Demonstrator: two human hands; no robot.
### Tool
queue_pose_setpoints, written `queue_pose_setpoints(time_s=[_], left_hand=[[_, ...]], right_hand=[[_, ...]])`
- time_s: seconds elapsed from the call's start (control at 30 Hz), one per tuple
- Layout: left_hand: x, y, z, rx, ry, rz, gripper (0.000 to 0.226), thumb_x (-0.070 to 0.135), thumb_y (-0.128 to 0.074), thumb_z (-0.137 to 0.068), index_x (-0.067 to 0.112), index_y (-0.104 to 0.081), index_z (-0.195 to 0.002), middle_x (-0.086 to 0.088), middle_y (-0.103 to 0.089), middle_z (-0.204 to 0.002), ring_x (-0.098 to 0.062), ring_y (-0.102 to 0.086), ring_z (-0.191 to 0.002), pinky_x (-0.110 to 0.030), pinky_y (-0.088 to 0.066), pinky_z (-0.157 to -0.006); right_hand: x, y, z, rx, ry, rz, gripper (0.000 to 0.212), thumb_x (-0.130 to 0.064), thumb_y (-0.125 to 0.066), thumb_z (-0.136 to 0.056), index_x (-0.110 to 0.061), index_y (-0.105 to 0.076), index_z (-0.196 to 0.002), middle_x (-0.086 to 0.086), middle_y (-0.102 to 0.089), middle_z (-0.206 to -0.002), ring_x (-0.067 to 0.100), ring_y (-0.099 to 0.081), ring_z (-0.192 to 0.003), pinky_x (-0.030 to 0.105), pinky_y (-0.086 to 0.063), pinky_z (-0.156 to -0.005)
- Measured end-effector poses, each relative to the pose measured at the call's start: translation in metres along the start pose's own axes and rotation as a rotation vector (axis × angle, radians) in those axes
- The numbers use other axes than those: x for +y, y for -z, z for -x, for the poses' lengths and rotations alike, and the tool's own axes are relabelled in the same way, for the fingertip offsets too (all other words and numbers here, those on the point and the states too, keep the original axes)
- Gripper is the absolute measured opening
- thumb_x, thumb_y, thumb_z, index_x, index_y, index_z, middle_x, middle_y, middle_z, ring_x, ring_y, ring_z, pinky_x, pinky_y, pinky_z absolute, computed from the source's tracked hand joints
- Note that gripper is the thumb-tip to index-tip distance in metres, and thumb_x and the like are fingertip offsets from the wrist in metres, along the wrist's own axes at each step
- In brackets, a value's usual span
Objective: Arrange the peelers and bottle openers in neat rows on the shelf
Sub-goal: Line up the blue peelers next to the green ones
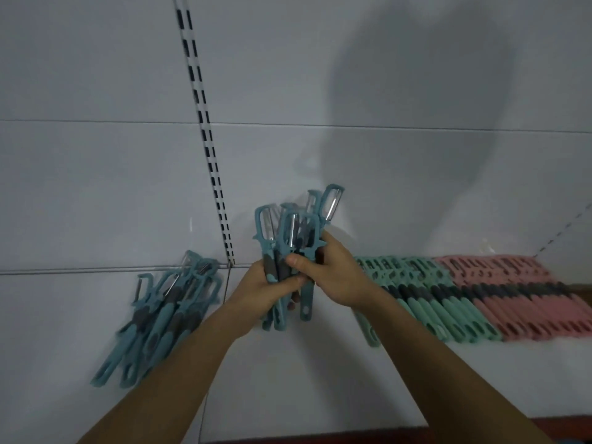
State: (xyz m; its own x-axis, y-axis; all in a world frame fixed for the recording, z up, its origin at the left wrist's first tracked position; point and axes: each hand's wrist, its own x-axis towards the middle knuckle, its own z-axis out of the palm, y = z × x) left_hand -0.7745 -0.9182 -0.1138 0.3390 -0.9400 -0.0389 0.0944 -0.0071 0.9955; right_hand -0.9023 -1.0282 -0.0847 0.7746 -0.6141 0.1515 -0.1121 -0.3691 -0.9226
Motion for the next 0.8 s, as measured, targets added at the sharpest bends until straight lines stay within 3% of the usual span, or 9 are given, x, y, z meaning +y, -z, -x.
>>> queue_pose_setpoints(time_s=[0.1, 0.17, 0.23, 0.37, 0.43, 0.5, 0.63, 0.7, 0.8], left_hand=[[-0.002, 0.002, -0.009, -0.037, -0.051, -0.02, 0.026, 0.02, -0.079, -0.086, 0.039, -0.08, -0.104, -0.002, -0.079, -0.104, -0.018, -0.075, -0.09, -0.024, -0.058, -0.072], [-0.005, 0.0, -0.015, -0.053, -0.071, -0.019, 0.03, 0.021, -0.082, -0.084, 0.044, -0.079, -0.103, 0.003, -0.079, -0.106, -0.013, -0.074, -0.098, -0.021, -0.057, -0.078], [-0.009, -0.002, -0.022, -0.046, -0.059, 0.026, 0.023, 0.022, -0.084, -0.081, 0.038, -0.081, -0.097, 0.0, -0.078, -0.091, -0.015, -0.073, -0.082, -0.025, -0.057, -0.071], [-0.019, 0.001, -0.038, 0.034, -0.109, 0.074, 0.011, 0.015, -0.077, -0.08, 0.025, -0.078, -0.084, -0.007, -0.069, -0.075, -0.023, -0.067, -0.065, -0.032, -0.056, -0.062], [-0.024, 0.003, -0.044, 0.043, -0.14, 0.067, 0.013, 0.007, -0.077, -0.083, 0.019, -0.078, -0.088, -0.009, -0.075, -0.082, -0.027, -0.073, -0.071, -0.034, -0.06, -0.066], [-0.029, 0.001, -0.049, 0.048, -0.149, 0.037, 0.015, 0.0, -0.076, -0.087, 0.013, -0.076, -0.094, -0.009, -0.077, -0.085, -0.026, -0.075, -0.075, -0.034, -0.06, -0.069], [-0.032, -0.011, -0.062, 0.081, -0.163, -0.034, 0.018, 0.0, -0.08, -0.084, 0.011, -0.073, -0.096, -0.008, -0.076, -0.087, -0.017, -0.072, -0.08, -0.032, -0.06, -0.072], [-0.031, -0.018, -0.064, 0.011, -0.176, -0.045, 0.024, 0.001, -0.083, -0.082, 0.008, -0.072, -0.102, -0.008, -0.077, -0.092, -0.02, -0.074, -0.085, -0.035, -0.062, -0.075], [-0.027, -0.027, -0.063, -0.127, -0.18, -0.051, 0.027, -0.002, -0.082, -0.081, 0.015, -0.076, -0.1, -0.004, -0.079, -0.092, -0.023, -0.076, -0.085, -0.036, -0.062, -0.071]], right_hand=[[-0.002, 0.011, 0.0, -0.003, -0.039, 0.032, 0.028, -0.024, -0.077, -0.09, -0.024, -0.065, -0.115, -0.016, -0.074, -0.098, -0.002, -0.068, -0.088, 0.014, -0.049, -0.071], [-0.001, 0.015, 0.001, 0.012, -0.065, 0.072, 0.023, -0.025, -0.078, -0.089, -0.03, -0.065, -0.107, -0.019, -0.073, -0.09, -0.005, -0.067, -0.08, 0.009, -0.047, -0.063], [0.001, 0.016, 0.003, 0.069, -0.07, 0.104, 0.022, -0.028, -0.077, -0.089, -0.026, -0.066, -0.108, -0.016, -0.073, -0.089, -0.003, -0.068, -0.076, 0.013, -0.05, -0.064], [0.002, 0.009, 0.011, 0.266, -0.115, -0.037, 0.022, -0.034, -0.068, -0.096, -0.014, -0.062, -0.099, -0.004, -0.067, -0.077, 0.025, -0.073, -0.062, 0.042, -0.061, -0.058], [0.005, 0.005, 0.02, 0.352, -0.111, -0.116, 0.027, -0.037, -0.06, -0.101, -0.012, -0.057, -0.09, -0.002, -0.059, -0.066, 0.029, -0.068, -0.051, 0.04, -0.054, -0.046], [0.01, 0.002, 0.029, 0.424, -0.1, -0.096, 0.038, -0.043, -0.056, -0.101, -0.009, -0.053, -0.085, -0.002, -0.052, -0.061, 0.021, -0.053, -0.044, 0.033, -0.041, -0.045], [0.012, 0.0, 0.041, 0.488, -0.065, -0.133, 0.042, -0.046, -0.051, -0.101, -0.005, -0.06, -0.098, -0.007, -0.042, -0.059, 0.012, -0.036, -0.048, 0.029, -0.033, -0.048], [0.005, 0.001, 0.04, 0.503, -0.04, -0.073, 0.025, -0.034, -0.048, -0.105, -0.014, -0.063, -0.106, -0.004, -0.058, -0.072, 0.016, -0.051, -0.057, 0.035, -0.045, -0.052], [-0.008, 0.007, 0.033, 0.479, -0.037, -0.024, 0.019, -0.026, -0.05, -0.106, -0.017, -0.062, -0.117, 0.008, -0.067, -0.108, 0.024, -0.067, -0.094, 0.042, -0.06, -0.075]])
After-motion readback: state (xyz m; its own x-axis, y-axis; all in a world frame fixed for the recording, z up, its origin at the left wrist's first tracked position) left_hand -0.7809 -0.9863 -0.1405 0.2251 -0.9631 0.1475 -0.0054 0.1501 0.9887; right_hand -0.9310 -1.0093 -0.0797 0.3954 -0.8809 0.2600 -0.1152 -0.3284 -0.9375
